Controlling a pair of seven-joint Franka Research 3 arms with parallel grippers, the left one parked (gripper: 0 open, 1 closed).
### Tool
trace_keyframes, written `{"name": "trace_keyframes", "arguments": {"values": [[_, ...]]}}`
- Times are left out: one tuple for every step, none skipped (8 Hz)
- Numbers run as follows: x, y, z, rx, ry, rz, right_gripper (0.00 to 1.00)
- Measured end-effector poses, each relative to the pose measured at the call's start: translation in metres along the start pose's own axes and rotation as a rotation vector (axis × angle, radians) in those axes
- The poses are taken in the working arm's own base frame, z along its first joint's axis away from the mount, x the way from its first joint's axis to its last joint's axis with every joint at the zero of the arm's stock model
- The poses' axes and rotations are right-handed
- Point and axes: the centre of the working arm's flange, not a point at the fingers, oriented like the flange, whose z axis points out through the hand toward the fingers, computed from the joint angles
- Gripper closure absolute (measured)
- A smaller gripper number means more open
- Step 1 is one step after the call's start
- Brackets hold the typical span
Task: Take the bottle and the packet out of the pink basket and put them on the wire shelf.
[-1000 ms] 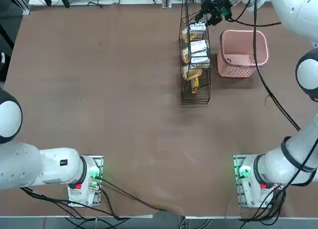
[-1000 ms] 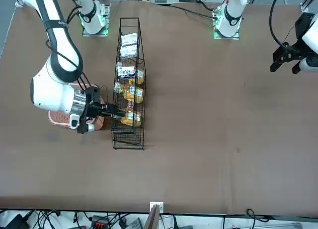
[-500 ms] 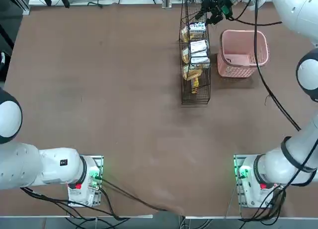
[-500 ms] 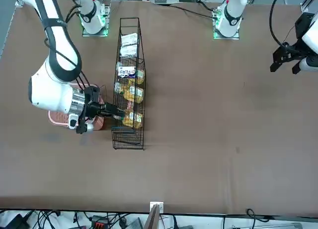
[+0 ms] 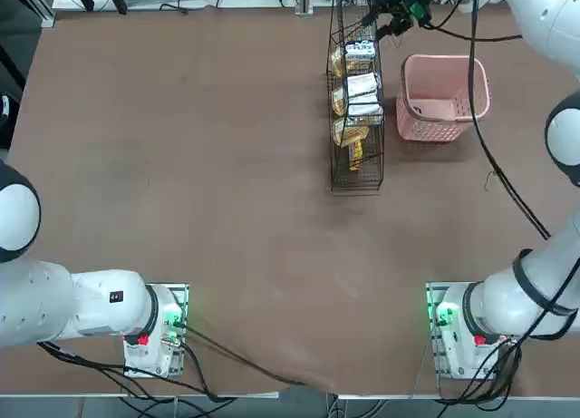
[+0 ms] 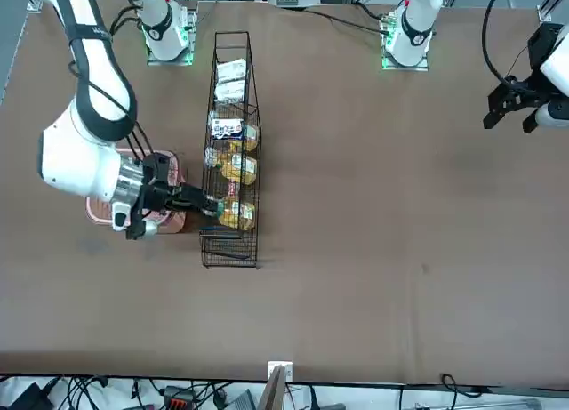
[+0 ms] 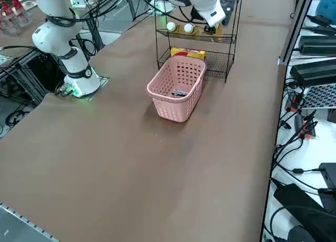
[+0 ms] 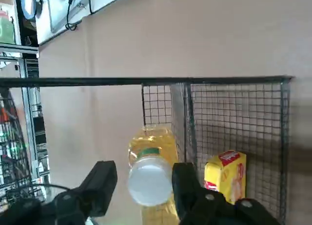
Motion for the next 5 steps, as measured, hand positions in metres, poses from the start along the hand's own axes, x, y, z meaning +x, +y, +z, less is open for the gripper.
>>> {"name": "trace_keyframes", "arguments": {"values": [[0.003,0.006,-0.007,-0.004,0.011,-0.018,0.31],[0.005,0.013,-0.013,-0.008,0.018,-0.036,0.31],[0.006,0.019,-0.020,-0.021,0.018,-0.062,0.31],[0.006,0.026,-0.031,-0.052,0.007,-0.094,0.31],[0.006,0.031,-0.048,-0.090,-0.003,-0.118,0.30]]}}
